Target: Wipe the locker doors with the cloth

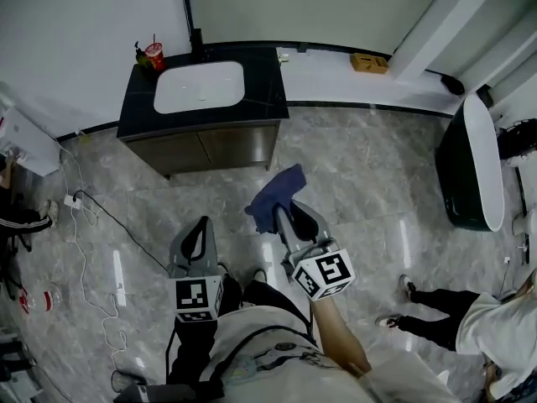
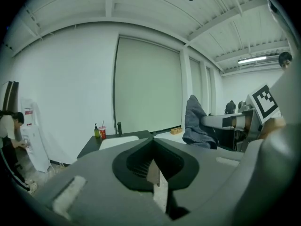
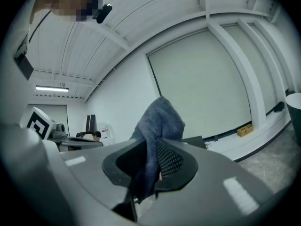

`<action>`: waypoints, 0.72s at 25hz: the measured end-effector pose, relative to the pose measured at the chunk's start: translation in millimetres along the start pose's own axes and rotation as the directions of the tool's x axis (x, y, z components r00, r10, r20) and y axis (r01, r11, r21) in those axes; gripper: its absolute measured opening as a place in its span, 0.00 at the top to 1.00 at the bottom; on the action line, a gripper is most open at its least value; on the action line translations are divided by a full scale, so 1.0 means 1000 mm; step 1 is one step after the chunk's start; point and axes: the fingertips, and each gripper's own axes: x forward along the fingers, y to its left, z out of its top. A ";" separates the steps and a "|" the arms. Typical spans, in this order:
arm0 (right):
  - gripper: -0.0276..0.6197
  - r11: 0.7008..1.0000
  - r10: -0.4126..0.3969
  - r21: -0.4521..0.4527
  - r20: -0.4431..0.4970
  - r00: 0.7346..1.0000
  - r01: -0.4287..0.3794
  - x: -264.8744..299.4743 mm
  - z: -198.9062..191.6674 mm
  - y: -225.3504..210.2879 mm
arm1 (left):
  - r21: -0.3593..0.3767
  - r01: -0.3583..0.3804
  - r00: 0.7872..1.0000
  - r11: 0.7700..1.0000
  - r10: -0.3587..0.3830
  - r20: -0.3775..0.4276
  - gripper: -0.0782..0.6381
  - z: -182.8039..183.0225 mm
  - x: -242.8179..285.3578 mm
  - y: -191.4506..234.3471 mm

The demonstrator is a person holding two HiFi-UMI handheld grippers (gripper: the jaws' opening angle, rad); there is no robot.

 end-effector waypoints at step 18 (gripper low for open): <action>0.86 0.996 -0.069 -0.060 0.030 0.997 0.070 -0.023 0.017 0.007 | 0.009 -0.008 0.999 1.000 0.008 0.044 0.89 0.012 -0.020 0.012</action>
